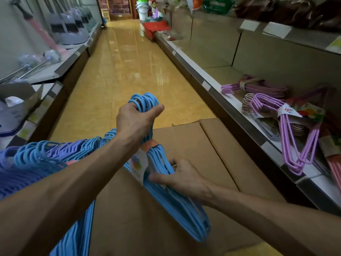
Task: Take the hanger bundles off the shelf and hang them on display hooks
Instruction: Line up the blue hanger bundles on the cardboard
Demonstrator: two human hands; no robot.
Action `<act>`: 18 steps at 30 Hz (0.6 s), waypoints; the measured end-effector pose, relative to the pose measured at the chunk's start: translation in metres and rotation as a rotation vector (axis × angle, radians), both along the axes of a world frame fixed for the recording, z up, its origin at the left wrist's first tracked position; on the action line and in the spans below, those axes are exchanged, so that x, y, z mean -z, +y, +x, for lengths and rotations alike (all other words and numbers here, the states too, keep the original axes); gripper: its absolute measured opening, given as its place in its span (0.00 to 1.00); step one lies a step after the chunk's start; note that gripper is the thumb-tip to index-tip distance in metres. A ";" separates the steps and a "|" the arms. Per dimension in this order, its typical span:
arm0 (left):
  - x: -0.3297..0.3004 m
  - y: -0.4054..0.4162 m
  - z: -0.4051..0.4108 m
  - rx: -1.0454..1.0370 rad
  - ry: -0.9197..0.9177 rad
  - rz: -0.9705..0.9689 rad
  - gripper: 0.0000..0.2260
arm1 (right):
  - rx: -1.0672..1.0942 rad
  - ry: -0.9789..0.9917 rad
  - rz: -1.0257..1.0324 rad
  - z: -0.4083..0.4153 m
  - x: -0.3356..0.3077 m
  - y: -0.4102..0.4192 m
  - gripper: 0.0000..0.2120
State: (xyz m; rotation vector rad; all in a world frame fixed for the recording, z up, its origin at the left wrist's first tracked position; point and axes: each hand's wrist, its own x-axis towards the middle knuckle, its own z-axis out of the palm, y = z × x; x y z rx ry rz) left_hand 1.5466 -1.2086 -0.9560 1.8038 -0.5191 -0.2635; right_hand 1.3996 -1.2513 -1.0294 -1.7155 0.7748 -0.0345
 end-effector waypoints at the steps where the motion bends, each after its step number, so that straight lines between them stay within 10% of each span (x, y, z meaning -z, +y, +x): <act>1: -0.001 0.003 0.004 -0.009 0.011 -0.010 0.20 | -0.018 -0.030 0.109 0.002 -0.002 0.001 0.16; 9: 0.000 0.045 0.028 0.233 0.089 -0.082 0.09 | -0.143 -0.127 0.643 0.022 -0.001 0.010 0.14; 18: -0.027 0.085 0.060 0.315 -0.049 0.321 0.24 | -0.147 -0.211 0.597 0.062 0.025 0.051 0.11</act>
